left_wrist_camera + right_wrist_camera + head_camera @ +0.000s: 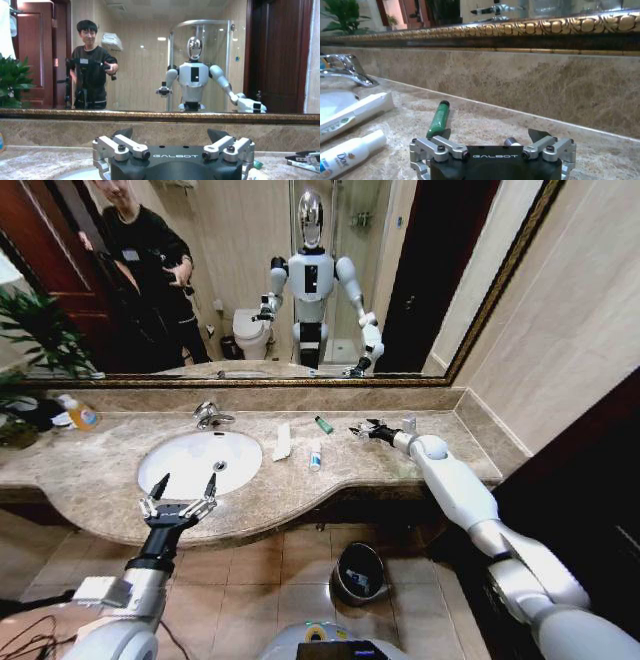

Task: Pick up the trash from the sink and place it in the trash bin.

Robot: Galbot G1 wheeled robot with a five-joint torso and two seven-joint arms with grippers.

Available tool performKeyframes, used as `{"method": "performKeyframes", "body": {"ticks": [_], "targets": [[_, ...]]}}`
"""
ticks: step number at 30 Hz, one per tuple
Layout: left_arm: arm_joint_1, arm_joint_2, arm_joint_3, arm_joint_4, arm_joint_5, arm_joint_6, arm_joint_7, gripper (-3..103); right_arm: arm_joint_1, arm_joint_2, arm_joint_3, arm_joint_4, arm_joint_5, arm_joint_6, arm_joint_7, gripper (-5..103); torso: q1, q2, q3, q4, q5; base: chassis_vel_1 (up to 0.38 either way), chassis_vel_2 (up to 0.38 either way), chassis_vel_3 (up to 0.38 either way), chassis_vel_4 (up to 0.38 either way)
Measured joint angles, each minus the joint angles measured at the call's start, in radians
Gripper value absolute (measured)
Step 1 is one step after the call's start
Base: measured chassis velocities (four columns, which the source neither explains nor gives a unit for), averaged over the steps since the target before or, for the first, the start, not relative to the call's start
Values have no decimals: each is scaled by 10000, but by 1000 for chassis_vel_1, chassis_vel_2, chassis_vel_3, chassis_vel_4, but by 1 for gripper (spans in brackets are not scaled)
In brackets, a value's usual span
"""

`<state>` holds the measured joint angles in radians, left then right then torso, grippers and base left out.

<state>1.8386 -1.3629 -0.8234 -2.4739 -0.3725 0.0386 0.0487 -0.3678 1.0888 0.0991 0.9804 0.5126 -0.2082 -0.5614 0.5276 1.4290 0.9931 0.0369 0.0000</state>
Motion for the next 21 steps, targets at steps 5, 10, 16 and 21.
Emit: {"method": "performKeyframes", "body": {"ticks": [5, 10, 16, 21], "targets": [[0, 0, 0, 0, 0, 0, 0, 100, 134, 70, -64, -291, -203, -20, 10, 100, 0, 1, 0, 0, 0, 0, 0, 0, 0], [0, 0, 0, 0, 0, 0, 0, 100, 157, 101, -86, -362, -289, -32, 130, 101, 0, 2, 0, 0, 0, 0, 0, 0, 0], [0, 0, 0, 1, 0, 0, 0, 100, 109, 102, -113, -399, -332, -24, 446, 83, 0, 2, 0, 0, 0, 0, 0, 0, 0], [0, 0, 0, 0, 0, 0, 0, 100, -59, 93, -127, -323, -383, -45, 651, 66, 0, 2, 0, -1, 0, 0, 0, 0, 0]]}}
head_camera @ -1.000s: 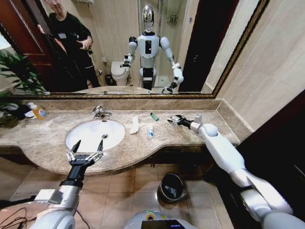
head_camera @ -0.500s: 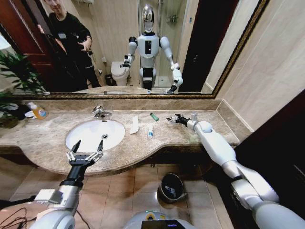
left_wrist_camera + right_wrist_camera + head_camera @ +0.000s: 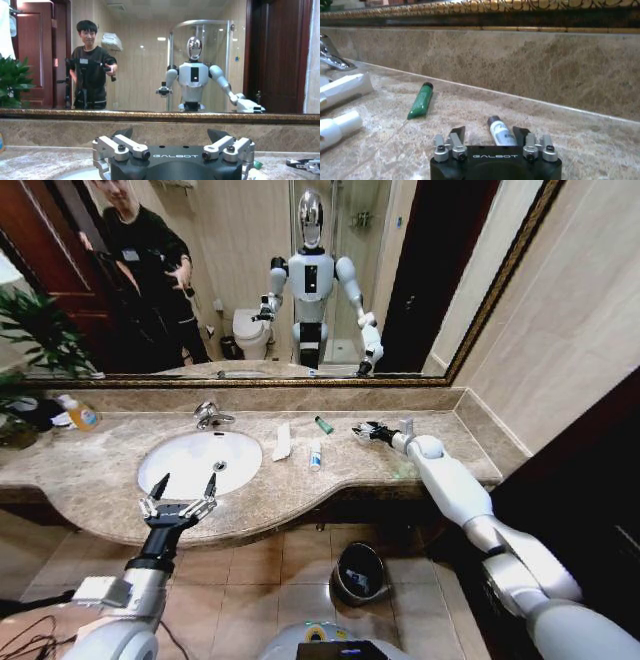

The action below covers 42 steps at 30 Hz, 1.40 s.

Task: Pick up the trash from the sink and place it in the trash bin.

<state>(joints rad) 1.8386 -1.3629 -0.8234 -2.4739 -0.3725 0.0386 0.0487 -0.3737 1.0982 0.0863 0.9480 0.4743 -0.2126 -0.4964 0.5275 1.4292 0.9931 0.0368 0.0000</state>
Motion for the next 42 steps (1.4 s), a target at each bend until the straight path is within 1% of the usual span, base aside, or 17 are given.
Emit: {"method": "performKeyframes", "body": {"ticks": [1, 2, 5, 6, 9, 10, 13, 19, 24, 29, 32, 33, 35, 37, 38, 40, 42], "targets": [[0, 0, 0, 0, 0, 0, 0, 100, -30, 0, -1, 19, -3, -13, 28, 61, 0, 0, 0, 0, 1, 0, 0, 0, 0], [0, 0, 0, 0, 0, 0, 0, 100, -30, 0, -1, 19, -3, -13, 28, 61, 0, 0, 0, 0, 1, 0, 0, 0, 0], [0, 0, 0, 0, 0, 0, 0, 100, -96, 12, -26, 102, -8, -30, 185, 44, 0, 0, 0, 0, 0, 0, 0, 0, 0], [0, 0, 0, 0, 0, 0, 0, 100, -96, 12, -26, 102, -8, -30, 185, 44, 0, 0, 0, 0, 0, 0, 0, 0, 0], [0, 0, 0, 0, 0, 0, 0, 100, -137, 12, -96, 285, -4, -54, 512, 28, 0, 0, 0, 1, 0, 0, 0, 0, 0], [0, 0, 0, 0, 0, 0, 0, 100, -137, 12, -96, 285, -4, -54, 512, 28, 0, 0, 0, 1, 0, 0, 0, 0, 0], [0, 0, 0, 0, 0, 0, 0, 100, -280, -70, -171, 603, 48, -105, 804, 18, 0, 0, 0, 1, 0, 0, 0, 0, 0], [-1, 0, 0, 0, 0, 0, 0, 100, -528, -252, -198, 1026, 213, -125, 952, 4, 0, 0, 0, 1, 1, 0, 0, 0, 0], [0, 0, 0, 0, 0, 0, 0, 100, -1139, -744, 92, 2482, 750, -401, 1189, 3, 0, 0, 0, 2, 1, 0, 0, 0, 0], [0, -1, 0, 0, 0, 0, 0, 100, -1862, -1375, 625, 3824, 1028, -415, 989, 3, 0, 0, -1, 3, 0, 0, 0, 0, 0], [1, 0, 0, 0, 0, 0, 0, 100, -3021, -2064, 1497, 5279, 1266, -373, 795, 3, -2, 0, 0, 1, 7, 0, 0, 0, 0], [1, 0, 0, 0, 0, 0, 0, 100, -3021, -2064, 1497, 5279, 1266, -373, 795, 3, -2, 0, 0, 1, 7, 0, 0, 0, 0], [-1, -1, 0, 0, 0, 0, 6, 100, -4138, -2551, 2138, 6203, 1495, -280, 744, 3, -2, 0, -2, -3, -3, 0, 0, 0, 0], [0, 2, 0, 0, 0, 0, 1, 100, -4529, -2701, 2316, 6497, 1587, -253, 681, 3, -2, 0, -1, -6, 8, 0, 0, 0, 0], [0, 0, 1, 0, 0, 0, 3, 100, -5029, -2847, 2643, 6820, 1706, -216, 561, 3, -1, 0, -2, 3, 3, 0, 0, 0, 0], [0, -1, 0, 0, 0, 0, 3, 100, -5307, -2898, 2843, 6949, 1755, -187, 498, 3, -2, 0, -1, 4, 1, 0, 0, 0, 0], [-1, 0, 0, 0, 0, 0, 1, 100, -6366, -2969, 3733, 7426, 1832, 16, 183, 3, -1, 0, -1, 1, 5, 0, 0, 0, 0]]}}
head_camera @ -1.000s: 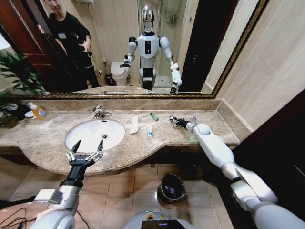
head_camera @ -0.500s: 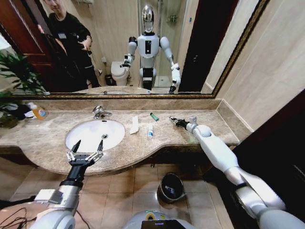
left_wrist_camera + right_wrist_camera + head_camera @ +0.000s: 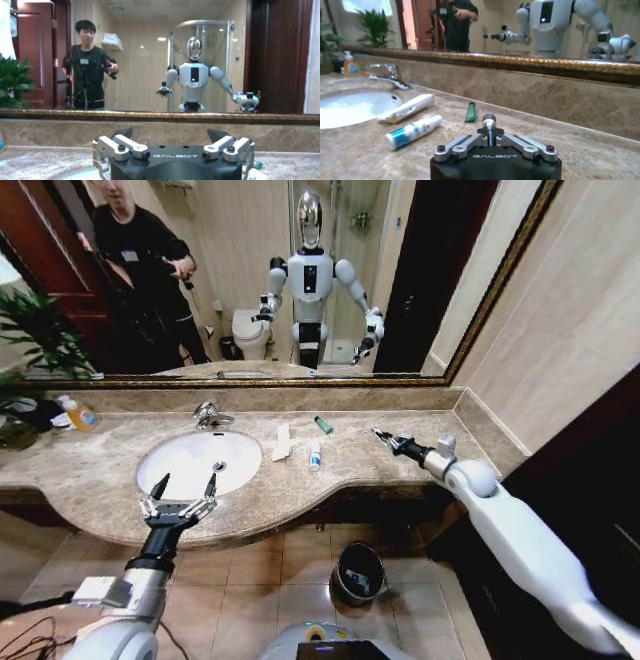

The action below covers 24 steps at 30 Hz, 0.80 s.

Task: Pick up the trash from the sink and place it in the trash bin.

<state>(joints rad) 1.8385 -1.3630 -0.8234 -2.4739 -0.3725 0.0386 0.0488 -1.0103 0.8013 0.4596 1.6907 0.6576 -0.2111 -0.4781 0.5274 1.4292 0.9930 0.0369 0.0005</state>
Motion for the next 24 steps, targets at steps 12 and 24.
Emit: {"method": "performKeyframes", "body": {"ticks": [12, 24], "targets": [[0, 0, 0, 0, 0, 0, 4, 100, -4654, 1273, 3460, 1818, -66, 663, -1971, 3, 0, 1, 0, -1, -7, 0, 0, 0, 0], [0, 0, 0, 0, 0, 0, 1, 100, -6030, 3231, 3252, 705, -1870, 2287, -1827, 3, 0, 1, 1, -1, -6, 0, 0, 0, 0]]}}
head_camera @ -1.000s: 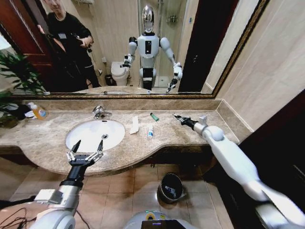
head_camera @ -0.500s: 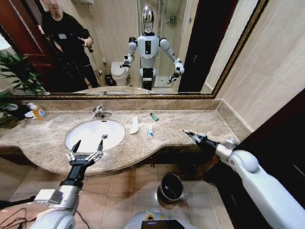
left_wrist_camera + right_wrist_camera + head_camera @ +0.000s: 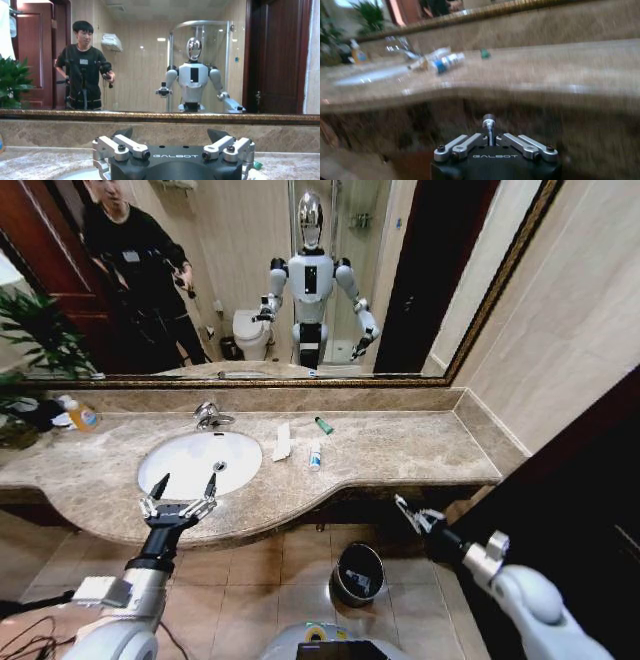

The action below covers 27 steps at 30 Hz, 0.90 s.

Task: Pick up the trash from the sink and place it in the trash bin.

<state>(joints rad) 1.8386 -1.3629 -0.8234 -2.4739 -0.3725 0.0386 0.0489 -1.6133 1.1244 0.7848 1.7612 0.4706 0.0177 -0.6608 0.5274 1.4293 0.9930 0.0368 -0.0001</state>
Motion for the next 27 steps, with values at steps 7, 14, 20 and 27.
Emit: {"method": "performKeyframes", "body": {"ticks": [7, 14, 20, 27], "targets": [[0, 0, 0, 0, 0, 0, 0, 100, 246, 1083, -1014, -1238, -1599, 738, 2165, 3, 1, -2, 0, 0, 1, 0, 0, 0, 0], [0, 0, 0, 0, 0, 0, 0, 100, 961, 2017, -1539, -2495, -2891, 1427, 3550, 3, 1, -2, 0, 1, 1, 0, 0, 0, 0], [0, 0, 0, 0, 0, 0, 0, 100, 1507, 2640, -1618, -3874, -3807, 2169, 3627, 3, 1, -1, 1, 0, 1, 0, 0, 0, 0], [0, 0, 0, -1, 0, 0, 0, 100, 1950, 2778, -1607, -5005, -4075, 3123, 2638, 3, 1, -1, 1, 1, 0, 0, 0, 0, 0]]}}
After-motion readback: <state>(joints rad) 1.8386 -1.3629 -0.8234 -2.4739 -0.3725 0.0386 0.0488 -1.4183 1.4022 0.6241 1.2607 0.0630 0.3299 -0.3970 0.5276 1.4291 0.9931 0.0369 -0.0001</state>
